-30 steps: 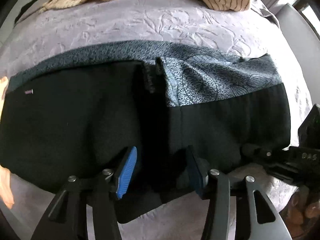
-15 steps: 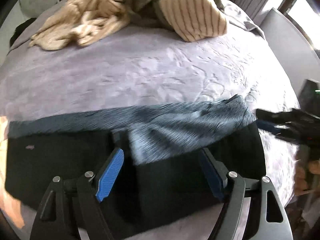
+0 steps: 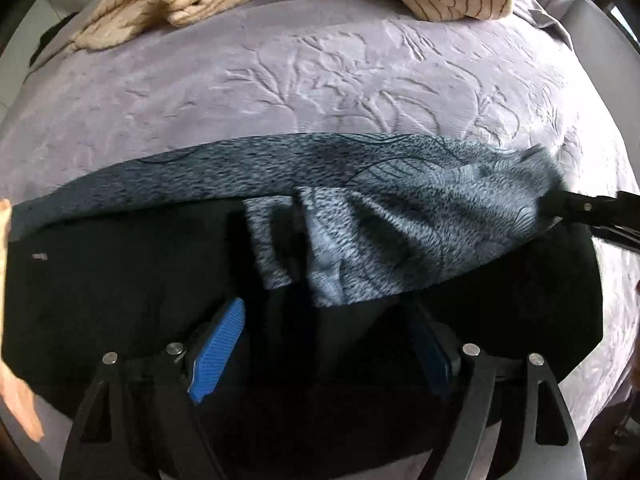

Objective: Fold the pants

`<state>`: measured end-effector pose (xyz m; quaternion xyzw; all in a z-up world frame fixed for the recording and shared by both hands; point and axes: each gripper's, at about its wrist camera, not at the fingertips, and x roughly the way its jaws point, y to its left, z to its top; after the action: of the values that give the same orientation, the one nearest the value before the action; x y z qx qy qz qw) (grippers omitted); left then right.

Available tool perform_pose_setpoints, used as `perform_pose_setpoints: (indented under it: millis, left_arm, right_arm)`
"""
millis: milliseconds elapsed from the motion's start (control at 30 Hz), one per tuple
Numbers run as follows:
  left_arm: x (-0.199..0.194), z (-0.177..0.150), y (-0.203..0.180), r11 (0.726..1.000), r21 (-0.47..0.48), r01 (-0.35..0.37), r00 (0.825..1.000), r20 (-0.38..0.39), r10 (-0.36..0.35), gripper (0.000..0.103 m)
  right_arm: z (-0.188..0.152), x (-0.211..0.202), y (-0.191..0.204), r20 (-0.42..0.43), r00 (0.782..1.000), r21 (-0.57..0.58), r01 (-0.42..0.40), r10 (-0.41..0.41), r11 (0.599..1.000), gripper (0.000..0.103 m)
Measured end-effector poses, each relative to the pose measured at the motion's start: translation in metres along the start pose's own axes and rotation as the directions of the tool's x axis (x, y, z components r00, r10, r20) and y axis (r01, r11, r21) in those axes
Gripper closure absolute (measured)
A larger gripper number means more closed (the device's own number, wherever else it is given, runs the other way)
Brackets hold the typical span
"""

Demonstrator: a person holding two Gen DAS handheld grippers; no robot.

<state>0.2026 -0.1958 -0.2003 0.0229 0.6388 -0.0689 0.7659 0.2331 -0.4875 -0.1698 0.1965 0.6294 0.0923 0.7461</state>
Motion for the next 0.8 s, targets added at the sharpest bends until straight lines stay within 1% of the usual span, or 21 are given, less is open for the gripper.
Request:
perform_pose_setpoints:
  millis: [67,133,200,233,267,333,367,400,467,500,533,600,633,667,700,733,800]
  left_arm:
    - [-0.007,-0.006,0.003,1.0,0.016,-0.02,1.0,0.001,0.02,0.021]
    - [-0.013,-0.011,0.008,1.0,0.01,-0.024,1.0,-0.004,0.024,0.021]
    - [-0.017,-0.019,0.015,1.0,0.004,-0.021,1.0,-0.013,0.021,0.021]
    - [-0.018,-0.024,0.017,1.0,0.003,-0.016,1.0,-0.014,0.016,0.021]
    - [-0.019,-0.027,0.019,1.0,0.003,-0.013,1.0,-0.013,0.013,0.021]
    - [-0.02,-0.033,0.022,1.0,0.007,-0.017,1.0,-0.01,0.017,0.021]
    - [-0.021,-0.035,0.024,1.0,0.001,-0.011,1.0,-0.007,0.011,0.021]
    - [-0.02,-0.037,0.029,1.0,-0.005,-0.008,1.0,-0.005,0.008,0.021]
    - [-0.022,-0.043,0.034,1.0,-0.018,0.0,1.0,0.001,0.0,0.021]
    - [-0.024,-0.045,0.037,1.0,-0.024,-0.002,1.0,0.004,0.002,0.021]
    - [-0.027,-0.048,0.041,1.0,-0.028,-0.006,1.0,0.007,0.007,0.021]
    - [-0.033,-0.055,0.049,0.999,-0.039,-0.024,1.0,0.005,0.024,0.021]
    - [-0.036,-0.058,0.057,0.998,-0.046,-0.033,0.999,-0.001,0.033,0.021]
    - [-0.04,-0.065,0.066,0.998,-0.053,-0.036,0.999,-0.003,0.036,0.021]
    - [-0.043,-0.07,0.072,0.997,-0.064,-0.038,0.999,0.001,0.038,0.021]
    - [-0.047,-0.074,0.078,0.997,-0.068,-0.039,0.999,0.004,0.039,0.021]
    - [-0.051,-0.081,0.087,0.997,-0.068,-0.046,0.999,0.0,0.046,0.021]
  right_arm:
    - [-0.007,-0.009,0.009,0.005,0.999,-0.051,0.044,-0.044,0.998,0.048]
    - [-0.015,-0.02,0.017,0.021,0.997,-0.066,0.081,-0.08,0.995,0.047]
    - [-0.03,-0.039,0.024,0.069,0.993,-0.072,0.106,-0.101,0.992,0.047]
    - [-0.037,-0.046,0.03,0.093,0.991,-0.076,0.106,-0.099,0.991,0.047]
    - [-0.043,-0.055,0.037,0.119,0.99,-0.083,0.082,-0.072,0.993,0.047]
    - [-0.042,-0.059,0.052,0.135,0.991,-0.101,0.016,-0.002,0.995,0.049]
    - [-0.041,-0.054,0.065,0.117,0.992,-0.122,-0.033,0.048,0.992,0.054]
    - [-0.035,-0.041,0.08,0.097,0.992,-0.135,-0.063,0.077,0.989,0.057]
    - [-0.027,-0.016,0.102,0.048,0.989,-0.141,-0.135,0.143,0.981,0.058]
    - [-0.023,0.004,0.112,0.017,0.984,-0.134,-0.172,0.176,0.976,0.058]
    - [-0.021,0.02,0.12,-0.012,0.981,-0.122,-0.193,0.193,0.974,0.058]
    - [-0.022,0.06,0.132,-0.113,0.969,-0.083,-0.229,0.219,0.97,0.058]
    - [-0.028,0.079,0.142,-0.156,0.965,-0.084,-0.225,0.211,0.971,0.058]
    - [-0.031,0.081,0.149,-0.152,0.968,-0.108,-0.217,0.199,0.97,0.057]
    - [-0.036,0.078,0.162,-0.148,0.97,-0.157,-0.216,0.193,0.964,0.056]
    - [-0.039,0.074,0.169,-0.155,0.968,-0.183,-0.223,0.196,0.957,0.056]
    - [-0.049,0.061,0.178,-0.183,0.954,-0.208,-0.272,0.236,0.939,0.056]
